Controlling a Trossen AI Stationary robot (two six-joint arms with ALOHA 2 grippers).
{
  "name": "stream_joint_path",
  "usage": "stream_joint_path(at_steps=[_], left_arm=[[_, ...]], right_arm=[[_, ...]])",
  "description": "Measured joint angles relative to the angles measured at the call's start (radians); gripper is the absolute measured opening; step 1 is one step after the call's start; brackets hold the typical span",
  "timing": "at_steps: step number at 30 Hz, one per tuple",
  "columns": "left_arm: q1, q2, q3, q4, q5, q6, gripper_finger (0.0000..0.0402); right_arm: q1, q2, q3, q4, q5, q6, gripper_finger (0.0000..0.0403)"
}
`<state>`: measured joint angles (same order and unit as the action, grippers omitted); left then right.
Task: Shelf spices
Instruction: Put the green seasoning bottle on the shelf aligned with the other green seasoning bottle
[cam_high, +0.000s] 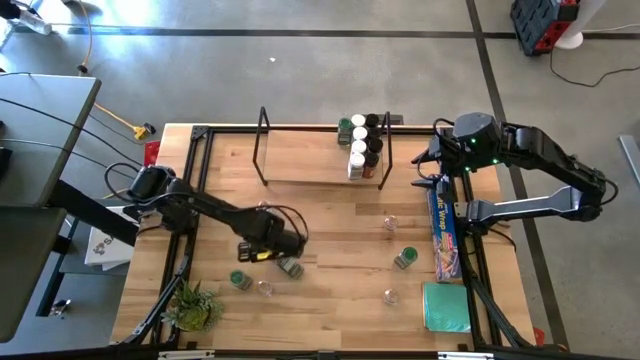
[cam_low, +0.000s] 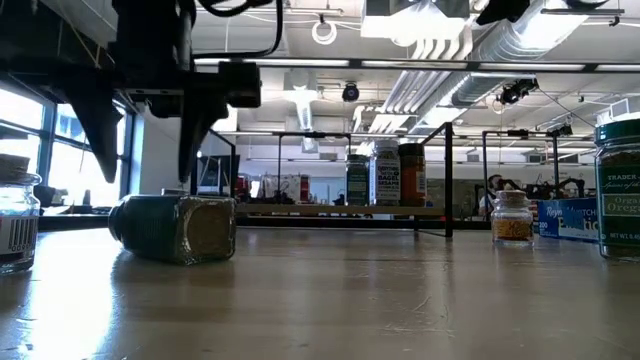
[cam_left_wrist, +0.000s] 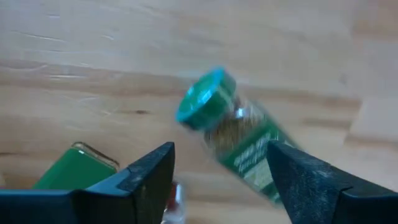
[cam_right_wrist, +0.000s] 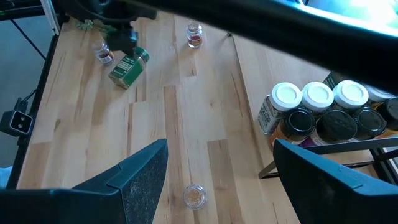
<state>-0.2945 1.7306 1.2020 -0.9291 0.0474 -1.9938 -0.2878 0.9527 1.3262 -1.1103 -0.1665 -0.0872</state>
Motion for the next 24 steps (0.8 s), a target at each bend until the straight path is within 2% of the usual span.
stream_joint_path(at_steps=[6, 13, 17, 24], left_arm=[[0.062, 0.001, -0.012, 0.016, 0.034, -0.108, 0.0289], [0.068, 0.008, -0.012, 0.018, 0.029, -0.316, 0.0294], [0.085, 0.04, -0.012, 0.016, 0.076, -0.335, 0.0294], [0.122, 0.082, -0.012, 0.015, 0.083, -0.329, 0.029]], right_arm=[[0.0, 0.0, 0.0, 0.0, 0.0, -0.001, 0.0286], [0.0, 0.0, 0.0, 0.005, 0.0, -0.026, 0.0286], [0.0, 0.0, 0.0, 0.019, 0.0, -0.026, 0.0286], [0.0, -0.001, 0.0, 0.009, 0.0, -0.026, 0.0286]])
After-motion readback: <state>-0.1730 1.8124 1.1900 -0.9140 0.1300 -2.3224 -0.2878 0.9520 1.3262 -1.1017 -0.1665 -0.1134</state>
